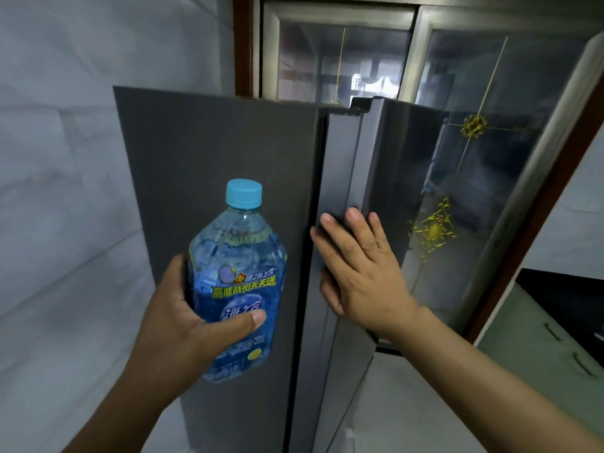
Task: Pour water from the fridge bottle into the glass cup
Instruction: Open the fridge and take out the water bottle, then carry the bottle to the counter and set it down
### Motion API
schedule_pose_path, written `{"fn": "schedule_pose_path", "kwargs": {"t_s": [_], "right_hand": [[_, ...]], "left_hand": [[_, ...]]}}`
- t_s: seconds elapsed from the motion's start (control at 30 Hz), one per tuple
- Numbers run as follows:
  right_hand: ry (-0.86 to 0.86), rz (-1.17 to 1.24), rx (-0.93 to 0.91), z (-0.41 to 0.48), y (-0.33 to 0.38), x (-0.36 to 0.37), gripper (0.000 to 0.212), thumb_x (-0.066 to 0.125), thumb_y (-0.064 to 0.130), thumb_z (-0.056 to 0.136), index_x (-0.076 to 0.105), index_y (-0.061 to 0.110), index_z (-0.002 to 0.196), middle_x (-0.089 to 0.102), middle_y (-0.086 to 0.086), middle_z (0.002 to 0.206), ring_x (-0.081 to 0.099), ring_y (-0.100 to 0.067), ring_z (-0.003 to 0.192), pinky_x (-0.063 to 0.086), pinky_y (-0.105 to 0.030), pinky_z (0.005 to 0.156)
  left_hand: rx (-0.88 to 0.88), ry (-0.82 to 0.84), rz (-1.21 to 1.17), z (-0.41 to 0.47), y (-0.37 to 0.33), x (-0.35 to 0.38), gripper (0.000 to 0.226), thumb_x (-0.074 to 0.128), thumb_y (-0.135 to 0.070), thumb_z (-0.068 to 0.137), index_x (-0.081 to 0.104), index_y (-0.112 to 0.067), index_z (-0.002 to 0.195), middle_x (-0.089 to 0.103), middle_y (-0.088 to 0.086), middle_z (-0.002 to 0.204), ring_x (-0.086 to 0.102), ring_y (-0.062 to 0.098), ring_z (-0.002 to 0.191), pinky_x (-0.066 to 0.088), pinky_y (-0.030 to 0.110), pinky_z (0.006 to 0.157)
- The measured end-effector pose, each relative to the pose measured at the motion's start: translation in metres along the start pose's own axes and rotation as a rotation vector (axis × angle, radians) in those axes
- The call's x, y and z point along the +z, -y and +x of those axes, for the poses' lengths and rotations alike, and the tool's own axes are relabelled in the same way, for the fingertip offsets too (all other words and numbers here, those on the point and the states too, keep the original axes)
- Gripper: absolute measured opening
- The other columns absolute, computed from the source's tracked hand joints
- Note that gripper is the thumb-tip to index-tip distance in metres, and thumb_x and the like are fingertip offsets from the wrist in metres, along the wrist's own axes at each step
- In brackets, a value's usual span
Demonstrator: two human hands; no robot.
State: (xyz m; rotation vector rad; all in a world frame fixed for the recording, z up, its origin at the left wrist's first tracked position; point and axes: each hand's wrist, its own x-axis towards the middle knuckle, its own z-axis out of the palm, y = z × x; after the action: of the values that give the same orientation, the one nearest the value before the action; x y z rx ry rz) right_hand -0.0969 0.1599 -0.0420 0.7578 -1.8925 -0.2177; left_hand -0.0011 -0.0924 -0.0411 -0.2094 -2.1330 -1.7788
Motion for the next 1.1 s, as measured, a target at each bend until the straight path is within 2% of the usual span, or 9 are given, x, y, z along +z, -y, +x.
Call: {"fn": "schedule_pose_path", "kwargs": {"t_s": [0.13,0.27,0.4,0.53,0.63,0.7,0.87,1.0,1.1], "right_hand": [[0.105,0.055,0.012,-0.001,0.004,-0.016,0.060,0.066,0.027,0.081,0.057,0.007,0.137,0.042,-0.013,0.154,0.007,-0.031,0.153,0.018,-0.057,0.121],[0.156,0.400,0.219,-0.015,0.024,-0.053,0.045,0.064,0.020,0.086,0.061,0.004,0.129,0.052,-0.013,0.145,0.024,-0.030,0.150,0.023,-0.047,0.122],[0.127,0.910,0.776,-0.057,0.061,-0.079,0.038,0.054,0.032,0.094,0.063,0.011,0.124,0.062,-0.005,0.130,0.053,-0.015,0.130,0.045,-0.040,0.108],[0.200,1.558,1.542,-0.089,0.079,-0.111,0.037,0.058,0.043,0.088,0.068,0.015,0.109,0.072,-0.015,0.114,0.069,-0.027,0.103,0.054,-0.049,0.094],[0.191,1.815,1.812,-0.121,0.075,-0.151,0.039,0.050,0.035,0.098,0.070,0.009,0.118,0.073,-0.016,0.113,0.070,-0.025,0.091,0.057,-0.041,0.080],[0.106,1.888,1.939,-0.146,0.067,-0.176,0.042,0.048,0.032,0.099,0.069,0.003,0.121,0.073,-0.017,0.113,0.072,-0.024,0.085,0.061,-0.040,0.073],[-0.135,1.819,2.183,-0.227,0.038,-0.252,0.056,0.055,0.036,0.090,0.061,-0.006,0.127,0.067,-0.025,0.108,0.069,-0.031,0.080,0.058,-0.043,0.075],[-0.319,1.712,2.285,-0.310,0.019,-0.334,0.055,0.056,0.047,0.088,0.062,0.000,0.114,0.068,-0.026,0.095,0.067,-0.033,0.078,0.055,-0.045,0.083],[-0.435,1.617,2.366,-0.366,0.011,-0.392,0.067,0.051,0.054,0.092,0.061,-0.006,0.121,0.069,-0.025,0.094,0.069,-0.033,0.078,0.056,-0.046,0.084]], "left_hand": [[-0.003,0.045,-0.031,-0.009,0.000,0.006,0.086,0.088,-0.048,0.037,0.058,-0.032,0.116,0.077,-0.009,0.105,0.077,0.013,0.087,0.063,0.035,0.072],[-0.008,0.114,-0.088,-0.020,-0.004,0.022,0.088,0.089,-0.043,0.037,0.058,-0.032,0.118,0.077,-0.006,0.107,0.077,0.016,0.090,0.063,0.038,0.075],[-0.008,0.185,-0.168,-0.037,-0.010,0.046,0.084,0.090,-0.033,0.038,0.060,-0.028,0.117,0.077,0.000,0.106,0.078,0.020,0.090,0.065,0.037,0.075],[-0.019,0.284,-0.225,-0.057,-0.016,0.083,0.080,0.090,-0.027,0.041,0.061,-0.029,0.115,0.077,0.005,0.108,0.077,0.027,0.093,0.062,0.052,0.081],[-0.002,0.364,-0.236,-0.079,-0.024,0.121,0.080,0.091,-0.027,0.042,0.061,-0.031,0.115,0.076,0.007,0.109,0.077,0.028,0.094,0.061,0.055,0.081],[-0.007,0.427,-0.257,-0.097,-0.028,0.148,0.079,0.091,-0.026,0.043,0.061,-0.030,0.115,0.076,0.010,0.109,0.076,0.030,0.094,0.061,0.056,0.081],[-0.018,0.609,-0.286,-0.160,-0.043,0.231,0.080,0.093,-0.024,0.044,0.059,-0.026,0.117,0.075,0.012,0.109,0.076,0.034,0.096,0.061,0.056,0.081],[-0.040,0.831,-0.299,-0.226,-0.061,0.310,0.080,0.090,-0.004,0.052,0.055,-0.012,0.124,0.075,0.014,0.110,0.076,0.032,0.095,0.064,0.042,0.075],[-0.067,1.005,-0.303,-0.273,-0.072,0.366,0.086,0.094,-0.008,0.053,0.054,-0.010,0.129,0.075,0.013,0.114,0.075,0.032,0.099,0.062,0.041,0.079]]}}
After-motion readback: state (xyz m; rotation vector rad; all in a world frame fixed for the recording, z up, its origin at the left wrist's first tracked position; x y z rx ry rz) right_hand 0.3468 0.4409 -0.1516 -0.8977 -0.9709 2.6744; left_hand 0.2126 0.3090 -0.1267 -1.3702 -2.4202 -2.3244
